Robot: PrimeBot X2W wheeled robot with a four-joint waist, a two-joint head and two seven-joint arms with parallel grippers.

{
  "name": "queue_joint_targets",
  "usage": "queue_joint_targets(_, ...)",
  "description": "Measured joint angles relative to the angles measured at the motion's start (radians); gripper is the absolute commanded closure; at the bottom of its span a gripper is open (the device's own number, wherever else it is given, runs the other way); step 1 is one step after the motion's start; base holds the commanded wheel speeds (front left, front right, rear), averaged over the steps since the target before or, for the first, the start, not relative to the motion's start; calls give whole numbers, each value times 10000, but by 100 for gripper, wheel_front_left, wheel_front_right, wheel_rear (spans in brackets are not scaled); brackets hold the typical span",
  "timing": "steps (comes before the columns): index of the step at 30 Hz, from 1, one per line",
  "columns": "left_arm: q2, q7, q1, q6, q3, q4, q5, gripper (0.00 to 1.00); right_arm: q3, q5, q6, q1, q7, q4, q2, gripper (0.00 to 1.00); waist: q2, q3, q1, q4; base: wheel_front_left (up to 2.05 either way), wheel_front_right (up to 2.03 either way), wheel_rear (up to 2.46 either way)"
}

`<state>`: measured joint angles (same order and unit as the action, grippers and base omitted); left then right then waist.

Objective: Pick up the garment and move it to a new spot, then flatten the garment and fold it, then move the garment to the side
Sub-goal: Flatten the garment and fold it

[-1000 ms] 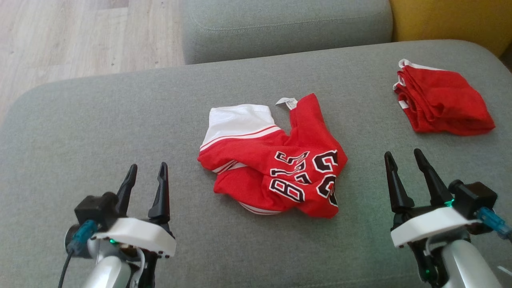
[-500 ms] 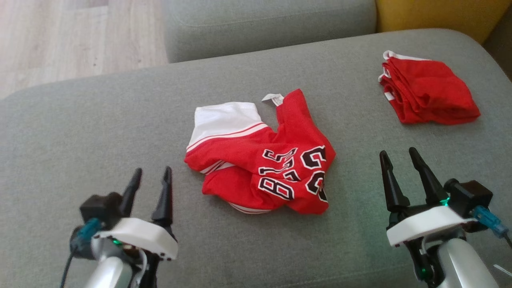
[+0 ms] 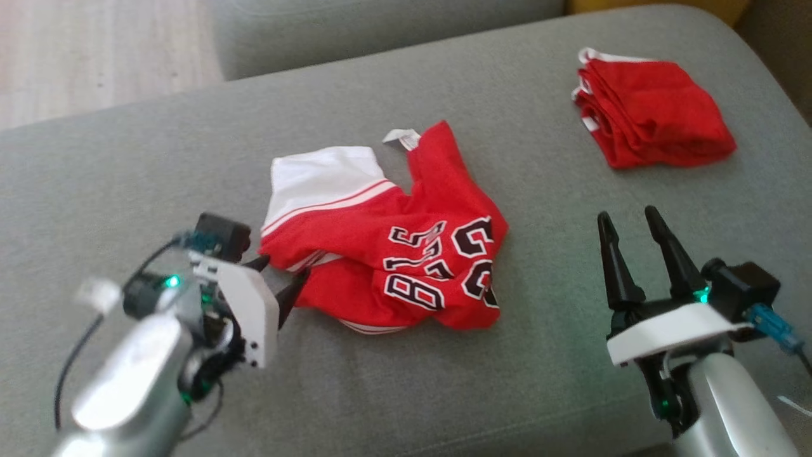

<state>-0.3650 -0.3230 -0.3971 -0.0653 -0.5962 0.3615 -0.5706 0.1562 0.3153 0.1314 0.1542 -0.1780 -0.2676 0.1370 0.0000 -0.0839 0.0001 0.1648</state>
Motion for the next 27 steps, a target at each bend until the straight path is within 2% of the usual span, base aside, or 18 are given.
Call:
queue_joint_targets(2, -167, -788, -505, -314, -282, 420, -73, 0, 48, 2, 0, 66, -111, -42, -25, 0, 0, -116, 0, 149, 0, 0, 0)
queue_joint_targets(6, -474, -1695, -1302, -577, -792, 1279, -215, 0, 221, 15, 0, 237, -217, -199, -88, 0, 0, -346, 0, 497, 0, 0, 0)
queue_joint_targets(11, -654, -1766, -1968, -593, -1162, 1996, -489, 0, 324, 86, 0, 611, -343, -353, -196, 0, 0, -602, 0, 938, 0, 0, 0)
queue_joint_targets(12, -694, -1762, -2096, -591, -1262, 2077, -585, 16, 316, 117, 0, 627, -351, -376, -196, 0, 0, -639, 0, 1008, 0, 0, 0)
queue_joint_targets(13, -738, -1770, -2211, -593, -1427, 2136, -696, 64, 322, 117, 0, 623, -407, -412, -198, 0, 0, -668, 0, 1070, 0, 0, 0)
queue_joint_targets(14, -777, -1772, -2293, -591, -1592, 2148, -811, 100, 324, 117, 0, 621, -428, -462, -203, 0, 0, -684, 1, 1123, 0, 0, 0)
queue_joint_targets(18, -1030, -1699, -2499, -617, -1975, 1988, -1336, 100, 311, 117, 0, 620, -462, -541, -201, 0, 0, -652, -1, 1211, 0, 0, 0)
queue_joint_targets(23, -1676, -1680, -3190, -646, -1691, 1908, -1672, 100, 236, 117, 0, 612, -518, -573, -171, 0, 0, -619, -1, 1133, 0, 0, 0)
queue_joint_targets(27, -2117, -1657, -4209, -151, -1260, 2449, -1452, 100, 251, 117, 0, 616, -510, -541, -134, 0, 0, -807, -1, 1053, 0, 0, 0)
